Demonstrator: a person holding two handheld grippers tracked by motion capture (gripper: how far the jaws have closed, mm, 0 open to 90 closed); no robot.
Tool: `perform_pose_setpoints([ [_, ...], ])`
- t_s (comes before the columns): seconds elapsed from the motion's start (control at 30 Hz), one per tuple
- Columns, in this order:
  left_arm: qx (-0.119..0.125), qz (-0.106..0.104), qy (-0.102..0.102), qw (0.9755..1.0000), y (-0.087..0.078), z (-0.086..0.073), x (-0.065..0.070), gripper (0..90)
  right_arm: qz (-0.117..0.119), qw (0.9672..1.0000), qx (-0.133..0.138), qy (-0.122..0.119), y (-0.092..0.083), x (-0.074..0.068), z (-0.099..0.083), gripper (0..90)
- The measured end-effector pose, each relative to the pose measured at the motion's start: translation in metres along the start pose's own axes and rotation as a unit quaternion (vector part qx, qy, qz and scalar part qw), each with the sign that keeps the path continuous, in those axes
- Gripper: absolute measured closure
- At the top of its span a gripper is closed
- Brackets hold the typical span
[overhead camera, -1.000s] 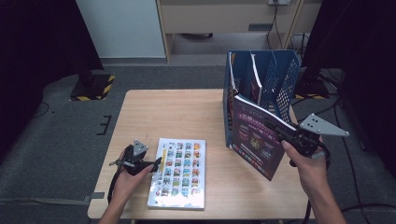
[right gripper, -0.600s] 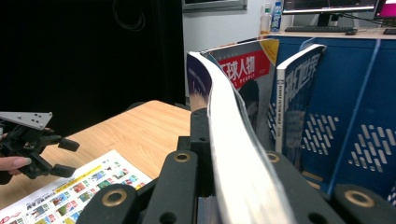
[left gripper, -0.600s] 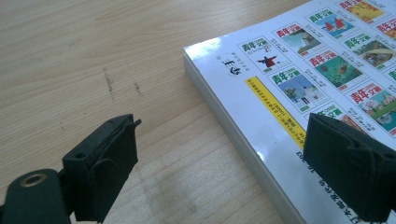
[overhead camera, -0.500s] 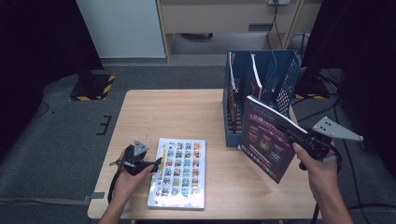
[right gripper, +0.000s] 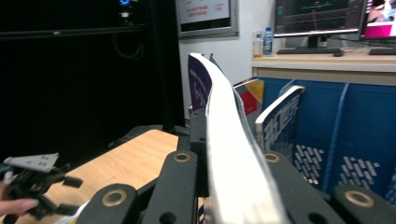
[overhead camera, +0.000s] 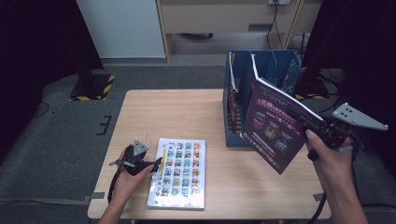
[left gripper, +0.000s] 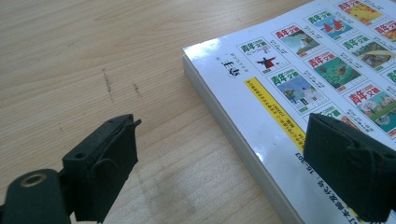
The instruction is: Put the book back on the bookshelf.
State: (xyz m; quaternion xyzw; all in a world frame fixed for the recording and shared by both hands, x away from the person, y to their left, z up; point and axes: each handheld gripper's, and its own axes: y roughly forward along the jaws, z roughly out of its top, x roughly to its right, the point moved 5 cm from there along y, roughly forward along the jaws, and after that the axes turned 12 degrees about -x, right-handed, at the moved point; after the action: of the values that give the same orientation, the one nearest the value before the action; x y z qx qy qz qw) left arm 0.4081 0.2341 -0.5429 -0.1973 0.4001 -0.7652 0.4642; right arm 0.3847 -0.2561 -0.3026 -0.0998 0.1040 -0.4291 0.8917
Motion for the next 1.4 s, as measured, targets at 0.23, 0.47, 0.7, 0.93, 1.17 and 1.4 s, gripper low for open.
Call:
perform_pose_setpoints([
  [0.23, 0.000, 0.001, -0.001, 1.0000, -0.001, 0.000, -0.001, 9.1, -0.026, 0.9996, -0.002, 0.003, 0.000, 0.005, 0.013, 84.0],
  [0.47, 0.000, 0.001, 0.000, 1.0000, -0.001, -0.001, -0.001, 9.0, -0.057, 0.9983, -0.013, 0.006, -0.005, 0.011, 0.017, 84.0],
  [0.7, -0.002, 0.002, 0.001, 1.0000, 0.000, -0.001, -0.001, 9.1, -0.076, 0.9969, -0.017, 0.010, -0.008, 0.018, 0.017, 84.0],
  [0.93, 0.000, 0.002, 0.001, 1.0000, -0.001, 0.000, -0.001, 9.1, -0.110, 0.9934, -0.024, 0.021, -0.004, 0.029, 0.018, 84.0],
  [1.17, 0.000, 0.003, 0.002, 1.0000, -0.001, 0.000, 0.000, 9.1, -0.139, 0.9895, -0.032, 0.026, 0.004, 0.038, 0.023, 84.0],
  [1.4, -0.001, 0.004, 0.004, 1.0000, 0.000, 0.000, -0.001, 9.2, -0.163, 0.9853, -0.047, 0.022, 0.025, 0.049, 0.029, 84.0],
])
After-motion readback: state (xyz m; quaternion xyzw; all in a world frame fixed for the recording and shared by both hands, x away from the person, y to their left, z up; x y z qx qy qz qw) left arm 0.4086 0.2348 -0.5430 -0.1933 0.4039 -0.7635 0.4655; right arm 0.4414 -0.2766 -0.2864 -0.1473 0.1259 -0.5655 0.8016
